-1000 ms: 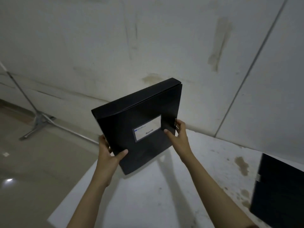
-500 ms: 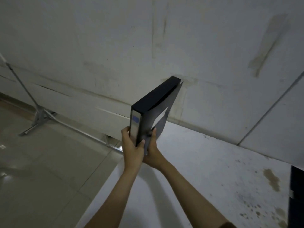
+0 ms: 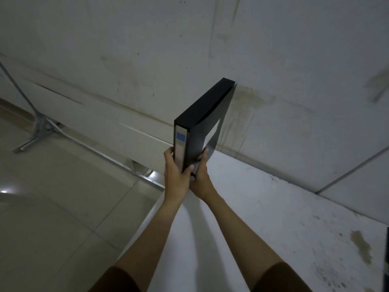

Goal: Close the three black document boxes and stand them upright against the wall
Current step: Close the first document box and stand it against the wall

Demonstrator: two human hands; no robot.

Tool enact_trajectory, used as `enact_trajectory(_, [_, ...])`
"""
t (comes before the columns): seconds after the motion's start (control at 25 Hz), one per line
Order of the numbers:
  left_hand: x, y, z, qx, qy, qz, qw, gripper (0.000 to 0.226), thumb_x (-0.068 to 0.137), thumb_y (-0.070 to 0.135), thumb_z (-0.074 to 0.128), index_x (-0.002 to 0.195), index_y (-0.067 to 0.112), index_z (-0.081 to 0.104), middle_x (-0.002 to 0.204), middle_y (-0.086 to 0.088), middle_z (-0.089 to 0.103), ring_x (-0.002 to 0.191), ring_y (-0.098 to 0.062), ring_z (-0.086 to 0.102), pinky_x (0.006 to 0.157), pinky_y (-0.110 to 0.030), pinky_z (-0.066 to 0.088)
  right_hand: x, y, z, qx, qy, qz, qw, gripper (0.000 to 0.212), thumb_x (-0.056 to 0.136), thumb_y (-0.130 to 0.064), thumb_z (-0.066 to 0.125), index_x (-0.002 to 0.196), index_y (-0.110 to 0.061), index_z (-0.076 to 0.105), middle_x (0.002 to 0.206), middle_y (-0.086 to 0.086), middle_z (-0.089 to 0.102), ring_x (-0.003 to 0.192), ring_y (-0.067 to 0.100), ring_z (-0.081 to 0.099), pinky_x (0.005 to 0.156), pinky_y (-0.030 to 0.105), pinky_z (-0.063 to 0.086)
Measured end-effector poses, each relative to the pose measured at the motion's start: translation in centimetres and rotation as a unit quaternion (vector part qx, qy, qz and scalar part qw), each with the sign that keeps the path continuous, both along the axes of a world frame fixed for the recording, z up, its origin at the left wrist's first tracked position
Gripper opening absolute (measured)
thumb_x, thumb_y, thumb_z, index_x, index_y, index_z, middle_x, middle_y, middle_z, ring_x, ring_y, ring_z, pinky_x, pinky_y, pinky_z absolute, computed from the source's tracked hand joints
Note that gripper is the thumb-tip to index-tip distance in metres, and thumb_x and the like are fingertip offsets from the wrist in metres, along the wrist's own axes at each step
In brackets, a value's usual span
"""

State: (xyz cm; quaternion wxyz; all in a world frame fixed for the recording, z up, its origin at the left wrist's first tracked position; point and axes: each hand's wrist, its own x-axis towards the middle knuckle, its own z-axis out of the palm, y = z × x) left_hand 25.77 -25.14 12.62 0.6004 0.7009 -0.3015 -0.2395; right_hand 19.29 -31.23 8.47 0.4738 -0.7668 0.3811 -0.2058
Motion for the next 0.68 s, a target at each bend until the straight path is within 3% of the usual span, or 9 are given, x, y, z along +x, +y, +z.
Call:
enact_trajectory(0.08, [0.3, -1.2, 0.0, 0.007, -0.001, -0.004, 1.0, 0.064, 0.08, 0.002, 0.063, 0.132, 0.014, 0.028, 0.138, -0.012, 0.045, 0.126, -0.027, 0.047, 0.094, -0.027, 0.049, 0.4, -1.0, 0.2, 0.002, 0.011, -0.013, 1.0, 0.11, 0.077, -0.029, 0.06, 0.137, -0.005, -0.029, 0.152, 0.022, 0.012, 0.14, 0.031, 0.024, 0.114, 0.041, 0.03])
enact_trajectory(0.16, [0.6, -2.3, 0.1, 0.014, -0.003, -0.012, 1.0, 0.063, 0.08, 0.002, 0.063, 0.131, 0.015, 0.029, 0.136, -0.01, 0.046, 0.124, -0.023, 0.048, 0.081, -0.01, 0.046, 0.5, -2.1, 0.2, 0.011, 0.016, -0.016, 1.0, 0.111, 0.079, -0.02, 0.065, 0.137, -0.004, -0.029, 0.152, 0.022, 0.014, 0.139, 0.032, 0.026, 0.113, 0.038, 0.03])
enact_trajectory(0.2, [0.7, -2.7, 0.2, 0.014, 0.0, -0.02, 1.0, 0.062, 0.08, 0.002, 0.063, 0.131, 0.015, 0.03, 0.136, -0.009, 0.047, 0.123, -0.023, 0.049, 0.08, -0.011, 0.044, 0.6, -2.6, 0.1, 0.022, 0.009, -0.016, 1.0, 0.11, 0.081, -0.015, 0.065, 0.136, -0.003, -0.029, 0.152, 0.022, 0.013, 0.14, 0.032, 0.024, 0.112, 0.033, 0.029])
enact_trajectory(0.24, [0.8, -3.1, 0.2, 0.012, 0.005, -0.029, 1.0, 0.062, 0.08, 0.003, 0.063, 0.131, 0.015, 0.03, 0.135, -0.009, 0.047, 0.123, -0.023, 0.048, 0.084, -0.015, 0.044, 0.6, -3.1, 0.2, 0.025, 0.005, -0.017, 1.0, 0.109, 0.081, -0.014, 0.066, 0.137, -0.003, -0.028, 0.152, 0.021, 0.013, 0.14, 0.031, 0.023, 0.11, 0.026, 0.027])
enact_trajectory(0.32, [0.9, -3.5, 0.2, 0.012, 0.01, -0.04, 0.999, 0.061, 0.08, 0.004, 0.063, 0.132, 0.015, 0.031, 0.135, -0.01, 0.047, 0.124, -0.025, 0.047, 0.091, -0.024, 0.043, 0.7, -3.4, 0.8, 0.07, -0.012, -0.025, 0.997, 0.115, 0.077, -0.033, 0.069, 0.14, -0.009, -0.024, 0.152, 0.016, 0.016, 0.139, 0.029, 0.027, 0.104, 0.017, 0.028])
enact_trajectory(0.36, [0.9, -3.6, 0.2, 0.014, 0.009, -0.042, 0.999, 0.061, 0.08, 0.004, 0.063, 0.132, 0.015, 0.032, 0.135, -0.01, 0.048, 0.125, -0.025, 0.047, 0.093, -0.026, 0.042, 0.7, -3.5, 0.7, 0.081, -0.016, -0.026, 0.996, 0.117, 0.073, -0.042, 0.069, 0.142, -0.012, -0.021, 0.152, 0.015, 0.019, 0.138, 0.028, 0.029, 0.104, 0.018, 0.029])
enact_trajectory(0.52, [1.0, -3.5, 0.3, 0.024, -0.005, -0.042, 0.999, 0.062, 0.08, 0.006, 0.065, 0.132, 0.013, 0.033, 0.135, -0.012, 0.048, 0.126, -0.028, 0.047, 0.099, -0.034, 0.043, 0.8, -3.0, 0.4, 0.047, -0.02, -0.058, 0.997, 0.103, 0.082, -0.013, 0.064, 0.142, -0.014, -0.019, 0.15, 0.02, 0.023, 0.137, 0.031, 0.031, 0.103, 0.022, 0.032])
enact_trajectory(0.68, [1.1, -3.0, 1.2, 0.03, -0.008, -0.048, 0.998, 0.07, 0.078, 0.006, 0.067, 0.136, 0.015, 0.029, 0.14, -0.011, 0.044, 0.13, -0.028, 0.043, 0.104, -0.046, 0.043, 0.3, -2.2, 1.5, 0.038, -0.023, -0.056, 0.997, 0.116, 0.073, -0.035, 0.068, 0.141, -0.015, -0.024, 0.149, 0.018, 0.025, 0.136, 0.029, 0.032, 0.11, 0.037, 0.035])
